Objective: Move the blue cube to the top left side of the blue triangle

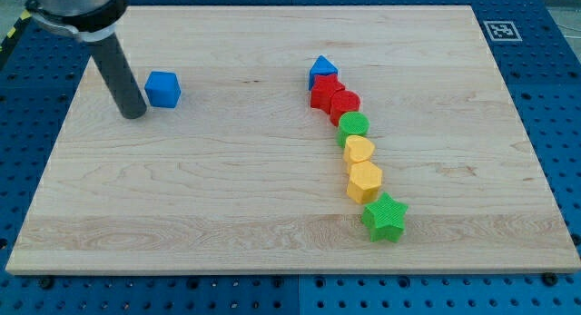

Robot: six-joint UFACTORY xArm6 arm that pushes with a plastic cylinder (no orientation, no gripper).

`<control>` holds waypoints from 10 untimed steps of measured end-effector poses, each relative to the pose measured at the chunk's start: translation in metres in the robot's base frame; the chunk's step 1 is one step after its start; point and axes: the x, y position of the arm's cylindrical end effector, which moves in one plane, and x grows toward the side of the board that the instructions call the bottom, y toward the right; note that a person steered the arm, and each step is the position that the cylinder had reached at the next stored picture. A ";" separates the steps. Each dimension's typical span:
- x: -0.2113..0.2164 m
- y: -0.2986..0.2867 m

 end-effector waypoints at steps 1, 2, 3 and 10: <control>-0.014 0.016; -0.030 0.024; -0.042 0.024; -0.095 0.049</control>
